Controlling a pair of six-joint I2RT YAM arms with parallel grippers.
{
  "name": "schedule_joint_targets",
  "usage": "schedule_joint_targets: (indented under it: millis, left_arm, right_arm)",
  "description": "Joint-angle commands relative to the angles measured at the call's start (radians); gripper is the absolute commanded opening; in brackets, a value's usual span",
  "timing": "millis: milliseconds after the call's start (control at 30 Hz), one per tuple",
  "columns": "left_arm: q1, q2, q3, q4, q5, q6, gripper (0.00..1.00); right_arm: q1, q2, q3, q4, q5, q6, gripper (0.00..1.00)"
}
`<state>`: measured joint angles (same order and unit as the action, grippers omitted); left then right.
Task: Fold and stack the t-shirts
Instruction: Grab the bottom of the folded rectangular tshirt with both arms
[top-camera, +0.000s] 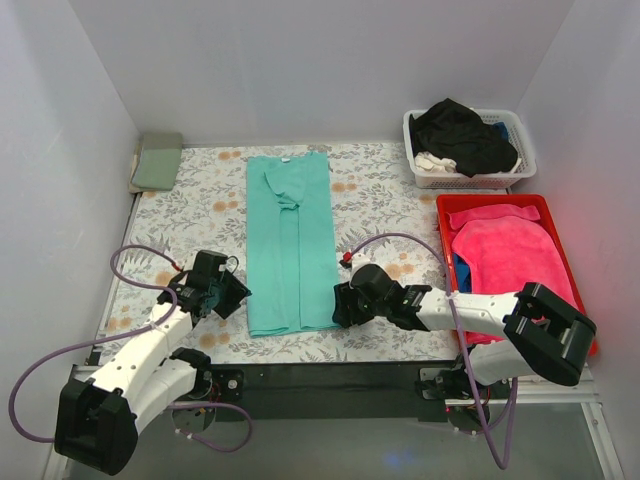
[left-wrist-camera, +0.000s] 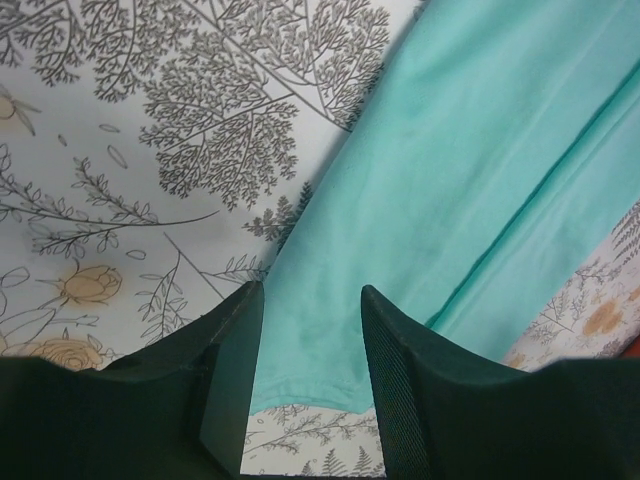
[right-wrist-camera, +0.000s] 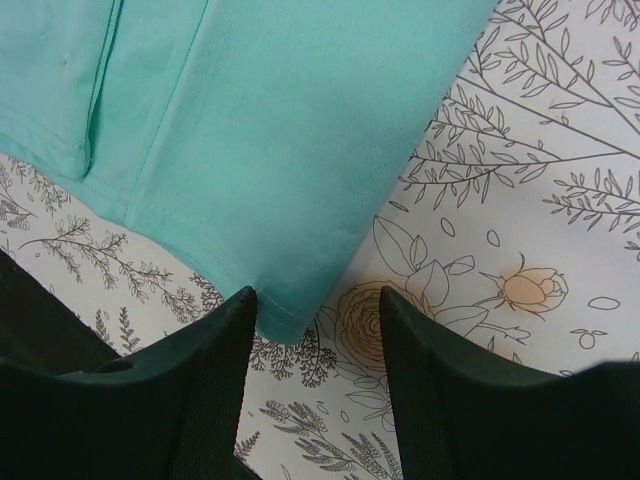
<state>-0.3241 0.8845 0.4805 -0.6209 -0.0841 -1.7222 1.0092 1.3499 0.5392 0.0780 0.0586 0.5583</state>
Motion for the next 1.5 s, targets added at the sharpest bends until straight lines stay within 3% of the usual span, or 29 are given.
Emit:
schedule_joint_targets:
  millis: [0, 333, 500, 800, 1000, 1033, 1200, 1233, 1300, 1333, 1467]
  left_arm:
    - [-0.007, -0.012, 0.009, -0.089, 0.023, -0.069, 0.42]
    - [-0.069, 0.022, 0.01, -0.16, 0.026, -0.143, 0.41]
    - [-0.16, 0.056, 0.033, -0.238, -0.031, -0.207, 0.41]
    - [-0.23, 0.083, -0.028, -0.175, 0.003, -0.278, 0.38]
    - [-0.233, 0.076, -0.056, -0.171, -0.002, -0.286, 0.28]
    - [-0.233, 0.071, -0.057, -0.169, 0.0, -0.284, 0.23]
    - [-0.233, 0.068, -0.069, -0.165, -0.006, -0.287, 0.04]
    - [-0.234, 0.068, -0.072, -0.162, -0.003, -0.286, 0.01]
    - [-0.234, 0.07, -0.079, -0.155, 0.003, -0.286, 0.0]
    - [-0.233, 0.067, -0.08, -0.151, 0.006, -0.28, 0.0]
    - [-0.234, 0.033, -0.077, -0.157, 0.007, -0.275, 0.0]
  right_arm:
    - [0.015, 0.0, -0.013, 0.039, -0.02, 0.031, 0.59]
    - [0.028, 0.035, -0.005, 0.042, -0.016, 0.048, 0.58]
    - [0.026, 0.04, -0.002, 0.042, -0.006, 0.049, 0.58]
    - [0.031, 0.057, -0.004, 0.048, -0.02, 0.054, 0.58]
    - [0.034, 0.095, -0.004, 0.048, -0.036, 0.057, 0.58]
    - [0.034, 0.11, -0.005, 0.048, -0.04, 0.058, 0.57]
    - [0.035, 0.143, -0.015, 0.034, -0.051, 0.075, 0.42]
    - [0.035, 0.146, -0.016, 0.026, -0.051, 0.077, 0.3]
    - [0.035, 0.141, -0.019, 0.002, -0.051, 0.08, 0.15]
    - [0.037, 0.135, -0.021, -0.007, -0.051, 0.081, 0.02]
    - [0.045, 0.108, -0.041, -0.029, -0.051, 0.089, 0.01]
